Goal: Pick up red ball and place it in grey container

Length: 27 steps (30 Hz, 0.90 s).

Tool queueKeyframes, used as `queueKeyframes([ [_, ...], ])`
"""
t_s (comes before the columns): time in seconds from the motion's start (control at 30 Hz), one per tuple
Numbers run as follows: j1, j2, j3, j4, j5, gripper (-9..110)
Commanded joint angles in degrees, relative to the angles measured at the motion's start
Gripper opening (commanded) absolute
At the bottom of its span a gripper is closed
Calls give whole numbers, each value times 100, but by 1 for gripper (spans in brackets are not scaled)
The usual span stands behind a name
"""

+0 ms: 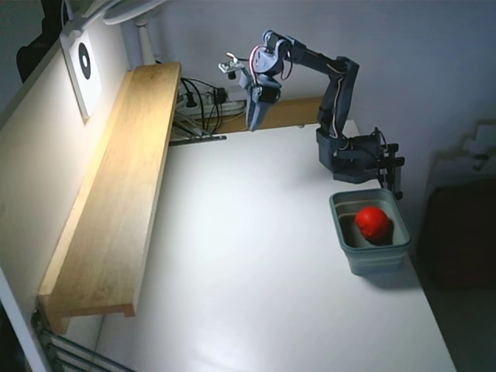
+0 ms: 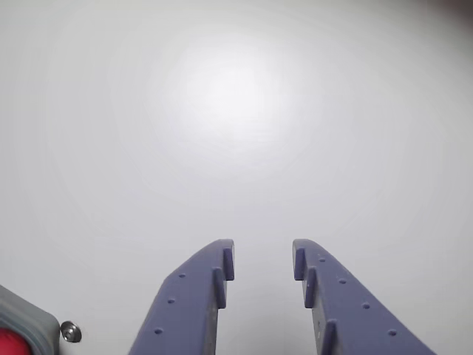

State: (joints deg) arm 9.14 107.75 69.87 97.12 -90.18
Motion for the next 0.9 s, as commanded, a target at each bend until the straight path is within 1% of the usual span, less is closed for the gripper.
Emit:
queueKeyframes([
  [0.0,505,435,111,118,18,5],
  [0.5,1801,1020,502,257,18,-2],
  [0.87,2086,1148,588,288,18,-3],
])
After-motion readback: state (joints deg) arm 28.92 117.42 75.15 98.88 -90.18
